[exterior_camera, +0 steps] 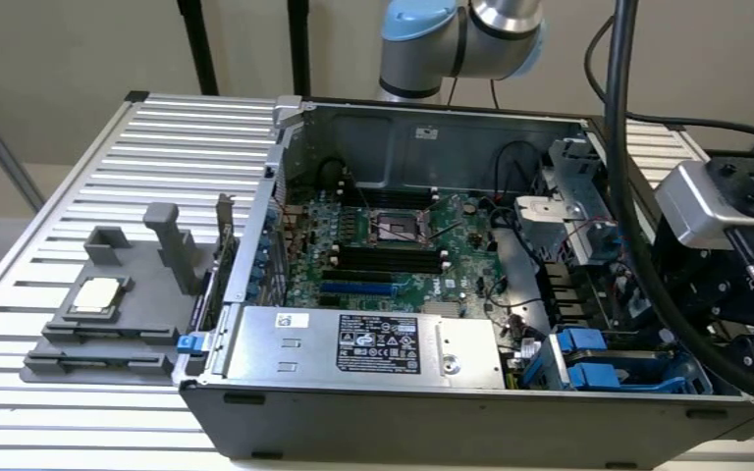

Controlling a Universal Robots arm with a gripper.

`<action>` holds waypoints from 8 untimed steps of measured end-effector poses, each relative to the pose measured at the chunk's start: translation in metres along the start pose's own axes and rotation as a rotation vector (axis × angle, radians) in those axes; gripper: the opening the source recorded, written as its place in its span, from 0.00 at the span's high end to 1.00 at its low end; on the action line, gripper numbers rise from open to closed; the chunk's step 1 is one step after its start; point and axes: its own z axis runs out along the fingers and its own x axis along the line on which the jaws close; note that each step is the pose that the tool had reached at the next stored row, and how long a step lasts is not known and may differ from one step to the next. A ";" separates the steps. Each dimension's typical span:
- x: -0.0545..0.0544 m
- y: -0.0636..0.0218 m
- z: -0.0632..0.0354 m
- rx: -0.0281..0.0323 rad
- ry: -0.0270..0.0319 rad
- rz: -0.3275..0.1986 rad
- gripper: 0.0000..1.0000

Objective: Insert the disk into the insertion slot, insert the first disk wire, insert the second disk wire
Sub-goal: 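Insert the first disk wire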

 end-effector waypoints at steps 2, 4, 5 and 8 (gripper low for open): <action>-0.003 0.0001 0.0004 0.0000 0.0103 0.000 0.84; -0.005 0.0002 0.0009 0.0000 0.0158 0.001 0.84; -0.006 0.0003 0.0010 0.0000 0.0177 0.002 0.84; -0.006 0.0003 0.0012 0.0010 0.0212 0.013 0.84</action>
